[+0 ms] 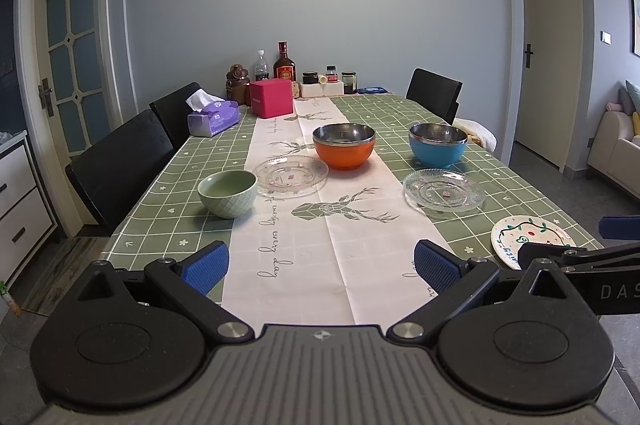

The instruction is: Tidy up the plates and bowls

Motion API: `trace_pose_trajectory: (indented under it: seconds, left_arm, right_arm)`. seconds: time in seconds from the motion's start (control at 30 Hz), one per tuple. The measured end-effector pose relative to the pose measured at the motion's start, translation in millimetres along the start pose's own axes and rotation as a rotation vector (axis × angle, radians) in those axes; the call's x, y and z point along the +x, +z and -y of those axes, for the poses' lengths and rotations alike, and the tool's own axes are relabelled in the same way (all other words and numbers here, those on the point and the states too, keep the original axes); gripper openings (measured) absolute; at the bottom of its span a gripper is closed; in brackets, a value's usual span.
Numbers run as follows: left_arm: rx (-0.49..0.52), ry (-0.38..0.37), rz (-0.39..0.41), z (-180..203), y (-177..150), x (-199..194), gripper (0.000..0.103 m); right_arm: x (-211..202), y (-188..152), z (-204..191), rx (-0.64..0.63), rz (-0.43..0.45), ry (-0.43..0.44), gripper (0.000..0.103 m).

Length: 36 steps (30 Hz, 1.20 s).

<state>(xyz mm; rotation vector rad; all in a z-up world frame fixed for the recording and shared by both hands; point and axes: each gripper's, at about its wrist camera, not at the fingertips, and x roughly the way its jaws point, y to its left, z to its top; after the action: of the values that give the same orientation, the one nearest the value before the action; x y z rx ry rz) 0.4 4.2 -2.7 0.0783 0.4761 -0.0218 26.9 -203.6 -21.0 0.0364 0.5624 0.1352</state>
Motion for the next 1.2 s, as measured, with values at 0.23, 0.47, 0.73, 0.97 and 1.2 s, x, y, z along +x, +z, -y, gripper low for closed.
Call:
trace_pose_trajectory:
  seconds: [0.23, 0.47, 0.73, 0.97, 1.2]
  left_arm:
    - [0.0, 0.0, -0.005, 2, 1, 0, 0.103]
    - [-0.001, -0.001, -0.01, 2, 1, 0, 0.103]
    - [-0.023, -0.02, -0.009, 5, 1, 2, 0.103]
    - [-0.065, -0.099, 0.011, 3, 0, 4, 0.103]
    - [-0.178, -0.239, -0.104, -10, -3, 29, 0.103]
  right_arm:
    - [2, 0, 0, 0.0, -0.002, 0.0, 0.1]
    - [4, -3, -2, -0.002, -0.004, -0.001, 0.1]
    - [5, -5, -2, 0.005, 0.0, -0.001, 0.1]
    - [4, -8, 3, 0.019, 0.068, -0.017, 0.1]
    - [18, -8, 7, -0.04, 0.121, 0.029, 0.1]
